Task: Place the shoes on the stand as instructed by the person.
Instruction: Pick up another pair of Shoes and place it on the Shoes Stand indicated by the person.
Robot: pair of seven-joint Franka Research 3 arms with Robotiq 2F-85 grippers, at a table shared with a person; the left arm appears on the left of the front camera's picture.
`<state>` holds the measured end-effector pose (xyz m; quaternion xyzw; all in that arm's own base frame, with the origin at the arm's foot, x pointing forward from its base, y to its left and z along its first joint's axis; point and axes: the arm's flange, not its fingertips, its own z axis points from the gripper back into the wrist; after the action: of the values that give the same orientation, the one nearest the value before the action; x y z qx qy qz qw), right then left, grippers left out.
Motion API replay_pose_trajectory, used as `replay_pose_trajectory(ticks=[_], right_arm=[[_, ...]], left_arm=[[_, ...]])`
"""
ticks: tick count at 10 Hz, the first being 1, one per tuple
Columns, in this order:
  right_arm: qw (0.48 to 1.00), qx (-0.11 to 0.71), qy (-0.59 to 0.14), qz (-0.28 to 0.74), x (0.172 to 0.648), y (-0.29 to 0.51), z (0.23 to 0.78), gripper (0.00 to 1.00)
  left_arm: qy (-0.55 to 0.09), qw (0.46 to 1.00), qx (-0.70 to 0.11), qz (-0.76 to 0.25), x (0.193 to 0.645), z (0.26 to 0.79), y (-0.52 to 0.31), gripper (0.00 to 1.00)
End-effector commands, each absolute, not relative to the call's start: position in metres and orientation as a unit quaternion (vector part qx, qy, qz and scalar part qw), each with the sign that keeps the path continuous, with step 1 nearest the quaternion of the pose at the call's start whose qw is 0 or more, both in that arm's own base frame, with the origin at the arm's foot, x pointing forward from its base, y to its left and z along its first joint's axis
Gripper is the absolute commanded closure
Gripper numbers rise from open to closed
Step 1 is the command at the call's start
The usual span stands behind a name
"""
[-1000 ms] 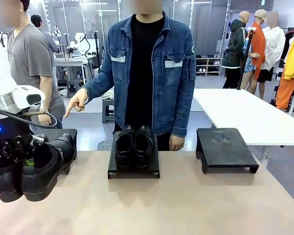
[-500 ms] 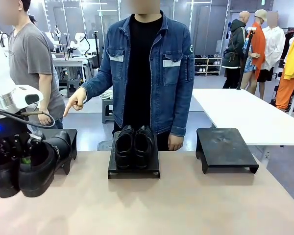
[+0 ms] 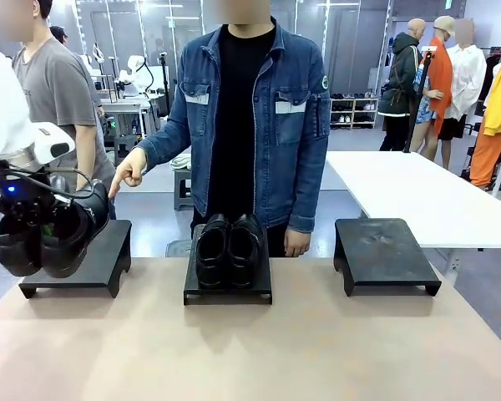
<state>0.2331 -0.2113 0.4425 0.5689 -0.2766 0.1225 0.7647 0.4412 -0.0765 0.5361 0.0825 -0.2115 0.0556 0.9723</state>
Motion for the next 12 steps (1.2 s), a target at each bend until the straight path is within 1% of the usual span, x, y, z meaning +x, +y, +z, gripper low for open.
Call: replay_pose_trajectory(ticks=[1,3,7,12], right_arm=[[0.759,0.571,-0.287,0.127,0.233,-0.213,0.443,0.00],[0.759,0.571,-0.287,0.127,0.233,-0.213,0.443,0.00],[0.759,0.571,-0.287,0.127,0.233,-0.213,0.443,0.00],[0.759,0.571,-0.287,0.127,0.233,-0.213,0.443,0.00]], left_arm=[[-0.231,0.969,0.079,0.042,0.481,0.530,-0.073,0.93],[-0.256,0.961,0.093,0.042,0.513,0.507,-0.059,0.93],[-0.253,0.963,0.080,0.046,0.551,0.474,-0.035,0.93],[-0.269,0.960,0.069,0.030,0.576,0.448,-0.020,0.93]])
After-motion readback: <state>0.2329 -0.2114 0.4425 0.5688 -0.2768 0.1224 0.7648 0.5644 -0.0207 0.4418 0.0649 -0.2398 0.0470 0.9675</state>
